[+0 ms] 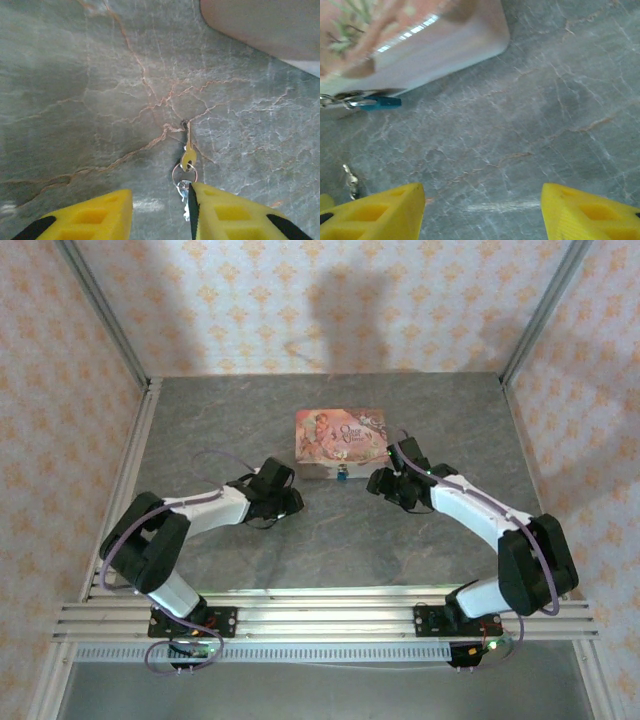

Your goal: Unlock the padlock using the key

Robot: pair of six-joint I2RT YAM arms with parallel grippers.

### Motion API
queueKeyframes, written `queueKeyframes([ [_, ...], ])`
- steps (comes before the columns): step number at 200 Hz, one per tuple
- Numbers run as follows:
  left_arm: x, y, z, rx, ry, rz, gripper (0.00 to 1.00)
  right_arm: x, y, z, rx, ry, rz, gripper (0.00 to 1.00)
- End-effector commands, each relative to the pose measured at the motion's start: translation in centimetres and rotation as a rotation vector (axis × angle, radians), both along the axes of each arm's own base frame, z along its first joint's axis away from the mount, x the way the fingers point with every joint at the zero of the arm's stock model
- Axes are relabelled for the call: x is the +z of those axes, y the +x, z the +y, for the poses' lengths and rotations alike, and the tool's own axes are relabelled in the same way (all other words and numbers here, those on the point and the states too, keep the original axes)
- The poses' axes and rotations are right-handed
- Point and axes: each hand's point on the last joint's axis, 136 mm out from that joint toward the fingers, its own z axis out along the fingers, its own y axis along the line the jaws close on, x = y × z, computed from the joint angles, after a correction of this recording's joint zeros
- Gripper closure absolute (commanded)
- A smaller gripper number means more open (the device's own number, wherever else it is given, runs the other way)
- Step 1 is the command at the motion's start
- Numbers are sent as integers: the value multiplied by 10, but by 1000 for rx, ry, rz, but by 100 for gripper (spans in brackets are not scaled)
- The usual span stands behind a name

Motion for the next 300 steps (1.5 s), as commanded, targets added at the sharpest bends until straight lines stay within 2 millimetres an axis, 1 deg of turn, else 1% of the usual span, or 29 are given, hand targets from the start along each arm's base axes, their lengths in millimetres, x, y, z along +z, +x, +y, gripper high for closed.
queueKeyframes([
  [1, 10, 16, -19, 1, -68, -44, 67, 10, 1, -4, -26, 8, -50, 37],
  [35, 6, 21, -20, 7, -64, -46, 68, 9, -2, -8, -31, -8, -55, 37],
  [75, 4, 28, -26, 2, -70, -52, 69, 9, -2, -9, -27, -15, -55, 37],
  [102, 3, 32, -26, 4, -55, -49, 68, 8, -3, -9, -26, -19, -51, 37],
  [151, 0, 37, -34, -9, -79, -44, 69, 7, -4, -11, -27, -25, -47, 37],
  [173, -1, 38, -37, -14, -85, -41, 69, 8, -5, -11, -28, -26, -49, 37],
  [255, -14, 40, -44, -19, -107, -12, 70, 9, -6, -14, -29, -37, -52, 37],
  [300, -16, 42, -50, -28, -124, -10, 72, 10, -7, -15, -31, -39, -55, 37],
])
